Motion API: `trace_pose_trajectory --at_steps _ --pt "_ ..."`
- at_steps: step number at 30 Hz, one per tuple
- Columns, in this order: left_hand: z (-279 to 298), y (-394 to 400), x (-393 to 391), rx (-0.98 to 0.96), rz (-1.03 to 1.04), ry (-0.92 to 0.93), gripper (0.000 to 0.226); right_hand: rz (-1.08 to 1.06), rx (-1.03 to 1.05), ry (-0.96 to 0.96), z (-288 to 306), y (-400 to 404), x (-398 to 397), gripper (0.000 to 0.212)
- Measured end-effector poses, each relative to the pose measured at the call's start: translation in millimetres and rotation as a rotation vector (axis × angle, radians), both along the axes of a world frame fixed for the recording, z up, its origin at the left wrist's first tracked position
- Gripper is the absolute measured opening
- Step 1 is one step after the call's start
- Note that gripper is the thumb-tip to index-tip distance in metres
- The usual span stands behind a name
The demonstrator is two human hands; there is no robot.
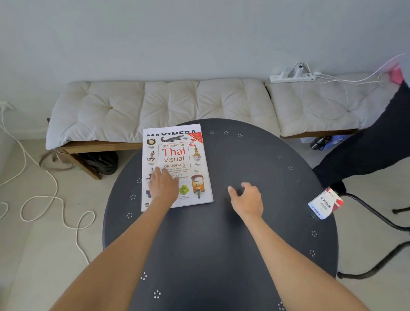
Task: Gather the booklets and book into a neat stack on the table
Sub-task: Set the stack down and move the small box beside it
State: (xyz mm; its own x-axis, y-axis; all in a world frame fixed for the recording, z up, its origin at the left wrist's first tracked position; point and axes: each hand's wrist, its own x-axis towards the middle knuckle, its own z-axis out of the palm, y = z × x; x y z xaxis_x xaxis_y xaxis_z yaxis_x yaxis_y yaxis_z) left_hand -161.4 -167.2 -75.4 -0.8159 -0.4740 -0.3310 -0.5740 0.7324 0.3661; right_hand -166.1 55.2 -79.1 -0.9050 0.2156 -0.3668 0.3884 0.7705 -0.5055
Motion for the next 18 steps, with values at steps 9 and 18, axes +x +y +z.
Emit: trace_pose_trajectory --at_steps 9,18 --pt "-32 124 34 -0.042 -0.553 0.055 0.064 -0.215 0.332 0.171 18 126 30 0.060" --pt "-75 162 52 -0.164 -0.650 0.108 0.075 -0.511 0.225 0.007 5 195 2 0.072"
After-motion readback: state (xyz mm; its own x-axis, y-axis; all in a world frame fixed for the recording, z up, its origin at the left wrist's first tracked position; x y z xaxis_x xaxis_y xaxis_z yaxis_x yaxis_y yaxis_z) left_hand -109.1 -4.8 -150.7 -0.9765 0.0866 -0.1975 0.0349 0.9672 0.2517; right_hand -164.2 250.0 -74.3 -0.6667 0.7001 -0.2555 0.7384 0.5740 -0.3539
